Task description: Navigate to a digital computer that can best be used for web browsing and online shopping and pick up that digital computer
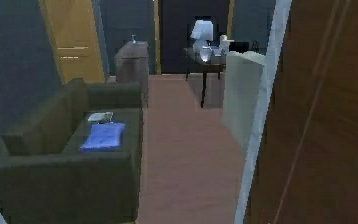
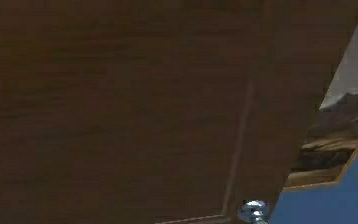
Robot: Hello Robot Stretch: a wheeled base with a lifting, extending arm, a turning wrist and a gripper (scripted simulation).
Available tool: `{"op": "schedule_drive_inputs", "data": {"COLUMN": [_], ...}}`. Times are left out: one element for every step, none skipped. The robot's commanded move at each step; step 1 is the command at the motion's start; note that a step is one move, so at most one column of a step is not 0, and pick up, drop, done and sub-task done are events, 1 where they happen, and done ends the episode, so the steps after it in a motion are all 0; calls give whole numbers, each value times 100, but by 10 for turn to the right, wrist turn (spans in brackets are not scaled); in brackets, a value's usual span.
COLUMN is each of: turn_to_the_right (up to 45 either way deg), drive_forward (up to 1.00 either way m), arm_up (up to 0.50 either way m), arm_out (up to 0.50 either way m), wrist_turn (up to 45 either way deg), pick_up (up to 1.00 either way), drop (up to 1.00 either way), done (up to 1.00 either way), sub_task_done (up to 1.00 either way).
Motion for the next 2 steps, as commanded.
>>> {"op": "schedule_drive_inputs", "data": {"turn_to_the_right": [-180, 0], "drive_forward": [0, 75], "arm_up": [0, 0], "arm_out": [0, 0], "wrist_turn": [0, 0], "pick_up": [0, 0], "drop": [0, 0], "done": [0, 0], "sub_task_done": [0, 0]}}
